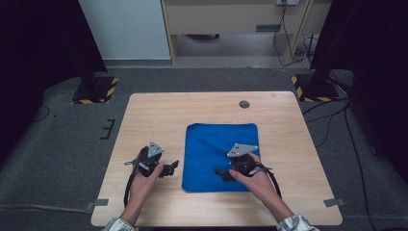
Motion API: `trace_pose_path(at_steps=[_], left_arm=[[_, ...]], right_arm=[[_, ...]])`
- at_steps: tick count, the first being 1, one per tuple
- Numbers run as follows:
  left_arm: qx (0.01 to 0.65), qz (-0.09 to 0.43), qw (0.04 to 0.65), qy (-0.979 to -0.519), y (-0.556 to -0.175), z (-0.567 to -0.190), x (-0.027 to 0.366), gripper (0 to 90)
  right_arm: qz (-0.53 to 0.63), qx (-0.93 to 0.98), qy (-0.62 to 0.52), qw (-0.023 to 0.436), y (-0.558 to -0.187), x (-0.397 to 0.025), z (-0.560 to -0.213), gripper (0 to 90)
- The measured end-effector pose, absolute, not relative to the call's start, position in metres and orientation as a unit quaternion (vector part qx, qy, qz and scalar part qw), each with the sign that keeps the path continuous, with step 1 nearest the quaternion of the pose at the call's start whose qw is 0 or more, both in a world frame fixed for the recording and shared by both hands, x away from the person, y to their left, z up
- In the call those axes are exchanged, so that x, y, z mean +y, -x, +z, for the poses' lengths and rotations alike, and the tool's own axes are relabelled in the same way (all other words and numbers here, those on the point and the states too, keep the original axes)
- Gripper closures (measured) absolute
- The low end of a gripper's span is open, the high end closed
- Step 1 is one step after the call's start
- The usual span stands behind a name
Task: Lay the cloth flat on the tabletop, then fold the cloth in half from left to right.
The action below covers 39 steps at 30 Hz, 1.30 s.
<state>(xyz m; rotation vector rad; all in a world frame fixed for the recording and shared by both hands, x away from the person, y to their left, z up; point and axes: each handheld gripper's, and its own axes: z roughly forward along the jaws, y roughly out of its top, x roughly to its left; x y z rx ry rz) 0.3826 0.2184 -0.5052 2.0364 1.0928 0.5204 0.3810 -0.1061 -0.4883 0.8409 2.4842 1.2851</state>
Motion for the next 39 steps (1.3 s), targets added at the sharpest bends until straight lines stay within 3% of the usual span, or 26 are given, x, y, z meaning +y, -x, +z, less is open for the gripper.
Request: trace_pose_path(at_steps=[18, 25, 35, 39], left_arm=[[0.433, 0.203, 0.383, -0.791, -0.385, -0.504, 0.225, 9.7], [0.433, 0.203, 0.383, -0.790, -0.385, -0.504, 0.226, 9.7], [0.430, 0.207, 0.390, -0.788, -0.384, -0.498, 0.225, 9.8], [0.431, 0.208, 0.384, -0.790, -0.385, -0.500, 0.226, 9.8]], right_arm=[[0.417, 0.868, -0.259, 0.073, -0.379, -0.057, -0.496, 17.0], [0.414, 0.874, -0.243, 0.068, -0.373, -0.040, -0.501, 27.3], [0.414, 0.879, -0.230, 0.062, -0.366, -0.028, -0.504, 30.7], [0.415, 0.881, -0.219, 0.063, -0.362, -0.024, -0.504, 39.5]])
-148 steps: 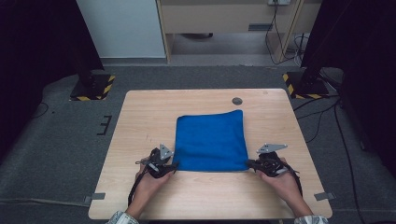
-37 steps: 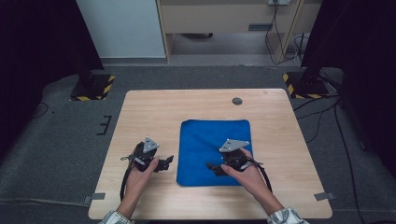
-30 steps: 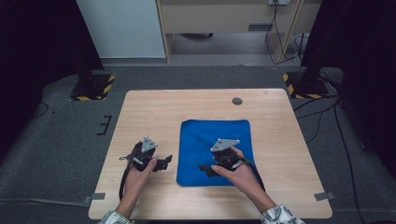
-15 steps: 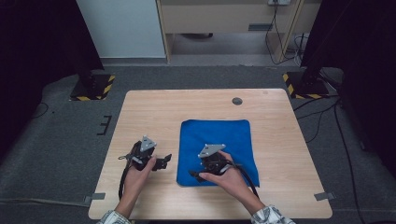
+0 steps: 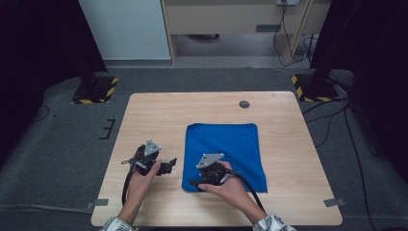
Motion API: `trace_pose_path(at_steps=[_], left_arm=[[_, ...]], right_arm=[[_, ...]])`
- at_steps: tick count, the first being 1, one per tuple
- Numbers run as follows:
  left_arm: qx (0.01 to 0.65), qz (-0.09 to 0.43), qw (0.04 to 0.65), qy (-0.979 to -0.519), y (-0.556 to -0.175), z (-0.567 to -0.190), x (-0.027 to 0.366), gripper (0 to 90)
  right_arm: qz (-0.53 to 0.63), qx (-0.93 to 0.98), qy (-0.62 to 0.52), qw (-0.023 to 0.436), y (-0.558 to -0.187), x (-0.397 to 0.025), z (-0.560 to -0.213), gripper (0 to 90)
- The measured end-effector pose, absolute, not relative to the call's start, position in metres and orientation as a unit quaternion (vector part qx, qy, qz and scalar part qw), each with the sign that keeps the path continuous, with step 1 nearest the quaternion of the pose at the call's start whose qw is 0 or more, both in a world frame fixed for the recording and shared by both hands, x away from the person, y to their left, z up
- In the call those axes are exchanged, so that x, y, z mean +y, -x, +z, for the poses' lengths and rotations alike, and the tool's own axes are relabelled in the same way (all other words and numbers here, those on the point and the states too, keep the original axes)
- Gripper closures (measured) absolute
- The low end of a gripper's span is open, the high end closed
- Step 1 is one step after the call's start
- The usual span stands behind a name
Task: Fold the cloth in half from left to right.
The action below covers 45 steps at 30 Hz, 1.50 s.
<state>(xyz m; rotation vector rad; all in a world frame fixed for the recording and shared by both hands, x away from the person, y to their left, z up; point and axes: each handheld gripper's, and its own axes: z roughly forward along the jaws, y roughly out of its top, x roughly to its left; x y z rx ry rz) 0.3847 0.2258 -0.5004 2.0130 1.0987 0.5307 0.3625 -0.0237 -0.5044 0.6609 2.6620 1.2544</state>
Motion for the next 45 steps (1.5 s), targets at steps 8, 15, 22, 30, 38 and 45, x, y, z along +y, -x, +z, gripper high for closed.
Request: trace_pose_path(at_steps=[8, 15, 22, 30, 38, 45], left_arm=[[0.435, 0.210, 0.380, -0.788, -0.385, -0.502, 0.229, 9.7], [0.436, 0.211, 0.378, -0.789, -0.386, -0.504, 0.230, 9.8], [0.436, 0.210, 0.379, -0.789, -0.386, -0.503, 0.229, 9.8], [0.433, 0.209, 0.385, -0.788, -0.387, -0.500, 0.226, 9.9], [0.418, 0.188, 0.389, -0.799, -0.411, -0.494, 0.218, 9.9], [0.425, 0.180, 0.395, -0.795, -0.446, -0.492, 0.212, 10.0]], right_arm=[[0.424, 0.882, -0.199, 0.059, -0.356, -0.015, -0.507, 64.7], [0.415, 0.887, -0.194, 0.055, -0.353, -0.003, -0.514, 58.8], [0.397, 0.894, -0.198, 0.062, -0.345, 0.013, -0.525, 42.5], [0.382, 0.896, -0.208, 0.092, -0.347, 0.013, -0.528, 76.6], [0.403, 0.885, -0.223, 0.070, -0.346, 0.010, -0.524, 86.4], [0.414, 0.882, -0.216, 0.062, -0.337, 0.014, -0.521, 86.4]])
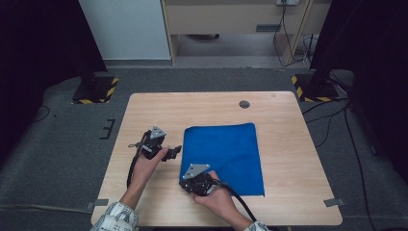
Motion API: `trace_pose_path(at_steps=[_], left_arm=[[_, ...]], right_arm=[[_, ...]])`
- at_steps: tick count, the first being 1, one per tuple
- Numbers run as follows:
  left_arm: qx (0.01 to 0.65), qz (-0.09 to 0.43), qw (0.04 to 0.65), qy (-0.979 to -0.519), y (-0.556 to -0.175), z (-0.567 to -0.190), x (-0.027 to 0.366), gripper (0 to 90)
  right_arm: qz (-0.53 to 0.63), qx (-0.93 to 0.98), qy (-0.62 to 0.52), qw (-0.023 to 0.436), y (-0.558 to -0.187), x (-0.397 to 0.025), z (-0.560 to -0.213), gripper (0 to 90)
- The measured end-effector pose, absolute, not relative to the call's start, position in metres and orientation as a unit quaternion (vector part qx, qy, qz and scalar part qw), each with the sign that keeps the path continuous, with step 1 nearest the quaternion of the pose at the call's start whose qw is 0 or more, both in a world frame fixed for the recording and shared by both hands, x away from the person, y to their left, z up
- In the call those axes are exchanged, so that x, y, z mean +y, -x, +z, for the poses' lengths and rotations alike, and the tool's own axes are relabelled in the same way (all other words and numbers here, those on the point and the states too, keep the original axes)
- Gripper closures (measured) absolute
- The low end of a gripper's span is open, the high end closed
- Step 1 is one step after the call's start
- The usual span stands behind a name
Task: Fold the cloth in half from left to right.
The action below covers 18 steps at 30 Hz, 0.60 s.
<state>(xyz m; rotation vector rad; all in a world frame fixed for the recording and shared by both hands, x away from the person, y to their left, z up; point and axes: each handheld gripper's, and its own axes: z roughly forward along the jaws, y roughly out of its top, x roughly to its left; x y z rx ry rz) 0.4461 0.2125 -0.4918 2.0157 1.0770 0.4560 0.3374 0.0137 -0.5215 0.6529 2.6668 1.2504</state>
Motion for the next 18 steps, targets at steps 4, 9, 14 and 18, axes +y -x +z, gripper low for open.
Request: trace_pose_path(at_steps=[4, 9, 14, 18], left_arm=[[0.418, 0.180, 0.378, -0.806, -0.464, -0.494, 0.204, 12.5], [0.414, 0.182, 0.368, -0.812, -0.488, -0.497, 0.194, 18.2], [0.403, 0.180, 0.359, -0.822, -0.505, -0.501, 0.182, 25.4], [0.407, 0.185, 0.372, -0.814, -0.517, -0.510, 0.179, 36.8]], right_arm=[[0.417, 0.879, -0.221, 0.059, -0.334, 0.013, -0.522, 86.4], [0.426, 0.874, -0.229, 0.057, -0.332, 0.015, -0.522, 86.6], [0.427, 0.873, -0.231, 0.055, -0.329, 0.017, -0.523, 86.7], [0.427, 0.872, -0.235, 0.057, -0.328, 0.018, -0.523, 86.9]])
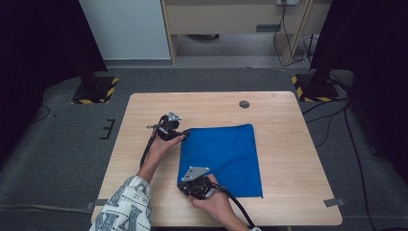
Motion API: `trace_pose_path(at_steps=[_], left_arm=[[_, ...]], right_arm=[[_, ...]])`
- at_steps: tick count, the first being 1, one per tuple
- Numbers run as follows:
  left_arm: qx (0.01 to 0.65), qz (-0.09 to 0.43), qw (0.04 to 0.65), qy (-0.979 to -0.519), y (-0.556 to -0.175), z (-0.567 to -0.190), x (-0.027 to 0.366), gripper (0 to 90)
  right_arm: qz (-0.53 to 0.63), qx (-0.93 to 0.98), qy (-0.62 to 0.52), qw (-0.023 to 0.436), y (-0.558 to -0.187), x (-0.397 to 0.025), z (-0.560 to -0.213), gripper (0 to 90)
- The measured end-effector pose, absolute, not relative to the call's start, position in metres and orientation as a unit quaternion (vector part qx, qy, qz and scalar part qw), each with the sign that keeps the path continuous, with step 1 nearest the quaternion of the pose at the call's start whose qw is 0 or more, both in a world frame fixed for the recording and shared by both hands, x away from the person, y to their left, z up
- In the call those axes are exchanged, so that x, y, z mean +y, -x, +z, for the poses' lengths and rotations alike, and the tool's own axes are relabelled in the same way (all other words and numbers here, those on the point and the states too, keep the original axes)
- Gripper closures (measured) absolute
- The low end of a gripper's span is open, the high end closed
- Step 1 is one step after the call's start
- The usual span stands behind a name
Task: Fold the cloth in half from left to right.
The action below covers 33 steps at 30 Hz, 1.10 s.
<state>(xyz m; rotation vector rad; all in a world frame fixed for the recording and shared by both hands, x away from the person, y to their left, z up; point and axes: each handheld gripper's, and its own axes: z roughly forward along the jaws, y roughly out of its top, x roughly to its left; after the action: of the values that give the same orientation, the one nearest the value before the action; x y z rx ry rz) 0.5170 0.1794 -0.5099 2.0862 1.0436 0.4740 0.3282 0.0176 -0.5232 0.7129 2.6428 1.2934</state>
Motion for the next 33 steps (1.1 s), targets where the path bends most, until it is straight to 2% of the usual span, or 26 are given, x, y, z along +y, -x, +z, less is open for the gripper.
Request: trace_pose_path(at_steps=[2, 3, 9, 11, 12, 14, 15, 16, 20, 33], left_arm=[[0.404, 0.189, 0.369, -0.815, -0.519, -0.513, 0.179, 38.6], [0.408, 0.190, 0.367, -0.814, -0.521, -0.517, 0.180, 44.5], [0.406, 0.179, 0.356, -0.822, -0.527, -0.525, 0.180, 54.6], [0.405, 0.173, 0.353, -0.825, -0.529, -0.524, 0.178, 61.2], [0.403, 0.172, 0.352, -0.827, -0.530, -0.524, 0.177, 68.1], [0.397, 0.169, 0.345, -0.833, -0.530, -0.522, 0.173, 71.7], [0.396, 0.168, 0.344, -0.835, -0.531, -0.521, 0.172, 79.8], [0.397, 0.165, 0.347, -0.834, -0.531, -0.519, 0.171, 83.5], [0.411, 0.160, 0.365, -0.820, -0.532, -0.514, 0.172, 88.1], [0.425, 0.157, 0.370, -0.811, -0.535, -0.490, 0.185, 88.8]], right_arm=[[0.427, 0.871, -0.235, 0.058, -0.328, 0.018, -0.523, 87.0], [0.427, 0.871, -0.237, 0.058, -0.327, 0.018, -0.522, 87.0], [0.428, 0.871, -0.234, 0.059, -0.326, 0.017, -0.520, 87.0], [0.428, 0.871, -0.233, 0.060, -0.326, 0.017, -0.520, 87.0], [0.429, 0.871, -0.233, 0.060, -0.326, 0.016, -0.519, 87.0], [0.430, 0.870, -0.234, 0.061, -0.325, 0.016, -0.518, 87.0], [0.430, 0.870, -0.233, 0.062, -0.325, 0.015, -0.517, 87.0], [0.430, 0.870, -0.232, 0.062, -0.324, 0.015, -0.516, 87.0], [0.432, 0.869, -0.231, 0.067, -0.322, 0.015, -0.512, 87.1], [0.441, 0.863, -0.232, 0.083, -0.317, 0.024, -0.499, 87.3]])
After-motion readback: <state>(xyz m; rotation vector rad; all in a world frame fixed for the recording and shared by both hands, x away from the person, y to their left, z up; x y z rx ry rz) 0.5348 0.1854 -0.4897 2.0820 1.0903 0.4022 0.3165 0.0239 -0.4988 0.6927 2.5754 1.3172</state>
